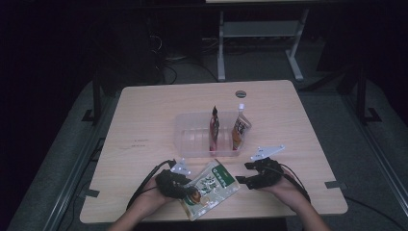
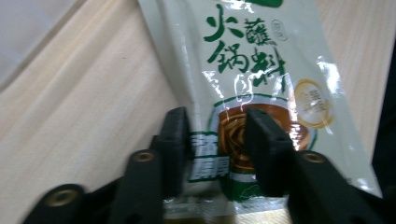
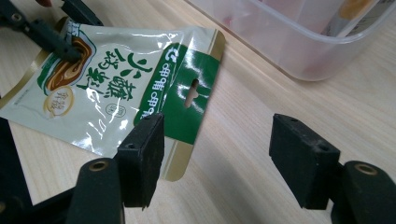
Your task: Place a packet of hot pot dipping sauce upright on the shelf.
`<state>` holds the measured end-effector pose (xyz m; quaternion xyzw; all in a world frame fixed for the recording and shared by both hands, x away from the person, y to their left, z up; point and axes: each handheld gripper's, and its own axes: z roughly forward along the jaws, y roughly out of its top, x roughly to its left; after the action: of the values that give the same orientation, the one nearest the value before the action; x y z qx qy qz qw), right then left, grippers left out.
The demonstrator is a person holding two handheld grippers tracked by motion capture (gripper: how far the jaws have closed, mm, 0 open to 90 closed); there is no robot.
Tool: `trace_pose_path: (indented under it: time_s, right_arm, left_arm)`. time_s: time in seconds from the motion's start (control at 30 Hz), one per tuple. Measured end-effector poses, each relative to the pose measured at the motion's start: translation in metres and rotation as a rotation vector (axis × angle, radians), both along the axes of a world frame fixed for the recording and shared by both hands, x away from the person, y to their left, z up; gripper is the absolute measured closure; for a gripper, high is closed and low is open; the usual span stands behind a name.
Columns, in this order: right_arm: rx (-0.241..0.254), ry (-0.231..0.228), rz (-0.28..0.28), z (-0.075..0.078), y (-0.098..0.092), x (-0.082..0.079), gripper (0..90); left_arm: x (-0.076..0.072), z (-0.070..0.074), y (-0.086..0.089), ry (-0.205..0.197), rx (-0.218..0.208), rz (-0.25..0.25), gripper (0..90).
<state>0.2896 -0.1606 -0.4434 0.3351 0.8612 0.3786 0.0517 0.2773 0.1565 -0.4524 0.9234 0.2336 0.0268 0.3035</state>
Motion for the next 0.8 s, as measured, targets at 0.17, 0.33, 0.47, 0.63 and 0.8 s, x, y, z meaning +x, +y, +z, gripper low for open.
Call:
trace_pose_path:
  time_s: [0.17,0.33,0.47,0.63,0.8]
  right_arm:
    - [-0.014,0.001,0.008,0.000,0.002,0.000,35.6]
    - [-0.006,0.007,0.014,-0.001,0.003,0.000,35.7]
    - [0.004,0.034,0.015,-0.001,0.003,0.001,38.1]
    - [0.024,0.041,0.025,0.000,0.001,0.001,39.3]
    - [0.077,0.060,0.033,0.002,-0.001,0.002,33.5]
  left_arm:
    - [0.000,-0.001,-0.001,0.006,-0.017,-0.008,80.8]
    - [0.004,-0.002,0.000,0.027,-0.042,-0.014,86.2]
    - [0.007,-0.001,0.005,0.067,-0.093,-0.016,89.6]
    - [0.012,0.004,0.015,0.104,-0.179,-0.029,90.0]
    - [0.011,0.016,0.025,0.088,-0.254,-0.044,90.0]
